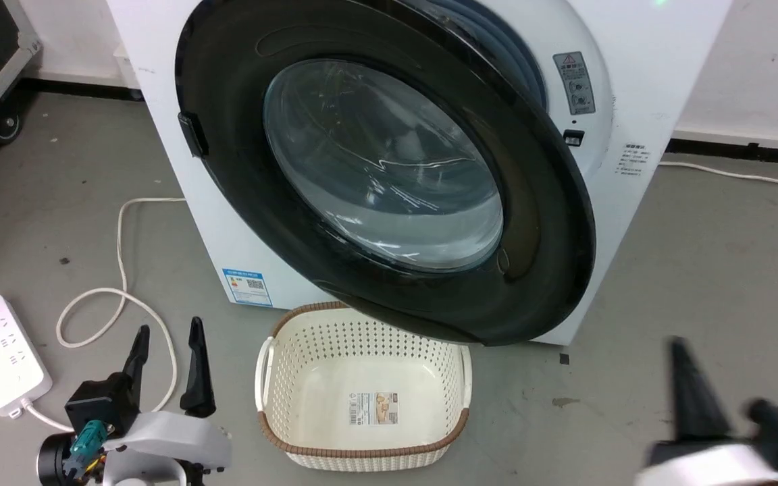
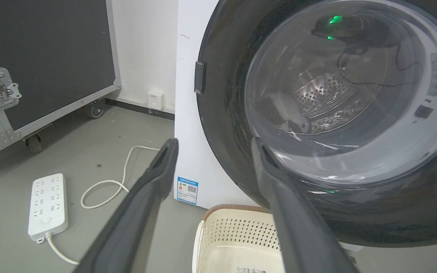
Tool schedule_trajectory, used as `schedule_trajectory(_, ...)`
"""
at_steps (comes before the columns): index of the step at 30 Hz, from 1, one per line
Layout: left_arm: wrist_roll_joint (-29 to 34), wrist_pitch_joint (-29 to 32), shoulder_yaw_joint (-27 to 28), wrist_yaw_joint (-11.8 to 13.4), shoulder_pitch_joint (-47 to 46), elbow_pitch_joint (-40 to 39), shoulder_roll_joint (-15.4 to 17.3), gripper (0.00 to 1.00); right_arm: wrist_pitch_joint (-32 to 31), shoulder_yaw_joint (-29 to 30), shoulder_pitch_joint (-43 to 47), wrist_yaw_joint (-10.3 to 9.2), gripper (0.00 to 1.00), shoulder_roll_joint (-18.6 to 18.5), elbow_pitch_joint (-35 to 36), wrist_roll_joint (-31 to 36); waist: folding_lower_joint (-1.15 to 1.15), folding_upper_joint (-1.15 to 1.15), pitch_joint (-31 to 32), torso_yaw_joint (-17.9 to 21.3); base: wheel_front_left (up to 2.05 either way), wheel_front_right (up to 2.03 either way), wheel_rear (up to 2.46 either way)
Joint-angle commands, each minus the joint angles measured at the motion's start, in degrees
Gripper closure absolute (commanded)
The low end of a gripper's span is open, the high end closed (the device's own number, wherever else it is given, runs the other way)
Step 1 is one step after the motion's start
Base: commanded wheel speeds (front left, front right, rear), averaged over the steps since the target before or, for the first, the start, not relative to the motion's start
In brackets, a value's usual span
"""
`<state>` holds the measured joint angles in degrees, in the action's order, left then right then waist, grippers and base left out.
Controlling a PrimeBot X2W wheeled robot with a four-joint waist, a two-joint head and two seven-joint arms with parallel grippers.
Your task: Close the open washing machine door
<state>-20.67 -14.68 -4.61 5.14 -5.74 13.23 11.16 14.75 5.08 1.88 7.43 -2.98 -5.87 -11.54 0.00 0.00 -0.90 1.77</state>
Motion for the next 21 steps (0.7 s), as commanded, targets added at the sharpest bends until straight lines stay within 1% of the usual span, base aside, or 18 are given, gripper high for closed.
schedule_trajectory(1, 0.7, -0.3, 0.23, 0.3, 0.58, -0.85, -0.4, 0.0, -0.09, -3.78, -1.54, 0.06, 1.0, 0.11, 0.52, 1.34, 0.0, 0.0, -0.49, -0.29, 0.0, 0.0, 0.0)
schedule_trajectory(4, 1.2, -0.3, 0.38, 0.16, 0.31, -1.69, -0.73, 0.0, -2.46, -9.43, -4.93, 0.06, 1.0, 0.11, -0.85, 1.79, 0.0, 0.0, -1.46, -0.87, 0.0, 0.0, 0.0)
schedule_trajectory(7, 1.34, -0.31, 0.68, -0.1, -0.09, -2.38, -1.2, 0.0, -3.59, -11.63, -9.35, 0.06, 1.0, 0.11, -4.64, 2.08, 0.0, 0.0, -2.66, -1.63, 0.0, 0.0, 0.0)
schedule_trajectory(12, 1.32, -0.31, 1.58, -0.95, -0.64, -3.32, -1.79, 0.0, -2.83, -10.56, -16.48, 0.06, 1.0, 0.11, -13.24, 1.99, 0.0, 0.0, -4.56, -2.78, 0.0, 0.0, 0.0)
schedule_trajectory(13, 1.32, -0.31, 1.58, -0.95, -0.64, -3.32, -1.79, 0.0, -2.83, -10.56, -16.48, 0.06, 1.0, 0.11, -13.24, 1.99, 0.0, 0.0, -4.56, -2.78, 0.0, 0.0, 0.0)
schedule_trajectory(14, 1.43, -0.31, 1.92, -1.27, -0.87, -3.51, -2.03, 0.0, -2.24, -9.69, -18.99, 0.06, 1.0, 0.11, -16.29, 2.42, 0.0, 0.0, -5.34, -3.23, 0.0, 0.0, 0.0)
schedule_trajectory(15, 1.43, -0.31, 1.92, -1.27, -0.87, -3.51, -2.03, 0.0, -2.24, -9.69, -18.99, 0.06, 1.0, 0.11, -16.29, 2.42, 0.0, 0.0, -5.34, -3.23, 0.0, 0.0, 0.0)
schedule_trajectory(16, 1.52, -0.31, 2.19, -1.62, -1.2, -3.69, -2.37, 0.0, -1.65, -8.42, -21.31, 0.06, 1.0, 0.11, -18.72, 3.12, 0.0, 0.0, -6.18, -3.67, 0.0, 0.0, 0.0)
schedule_trajectory(17, 1.52, -0.31, 2.19, -1.62, -1.2, -3.69, -2.37, 0.0, -1.65, -8.42, -21.31, 0.06, 1.0, 0.11, -18.72, 3.12, 0.0, 0.0, -6.18, -3.67, 0.0, 0.0, 0.0)
schedule_trajectory(19, 1.64, -0.31, 2.56, -2.54, -2.01, -3.88, -2.76, 0.0, -0.87, -5.33, -24.64, 0.06, 1.0, 0.11, -21.31, 4.45, 0.0, 0.0, -7.56, -4.37, 0.0, 0.0, 0.0)
schedule_trajectory(21, 1.76, -0.31, 2.66, -2.83, -2.33, -3.96, -2.88, 0.0, -0.67, -4.18, -25.73, 0.06, 1.0, 0.11, -21.95, 4.93, 0.0, 0.0, -8.04, -4.62, 0.0, 0.0, 0.0)
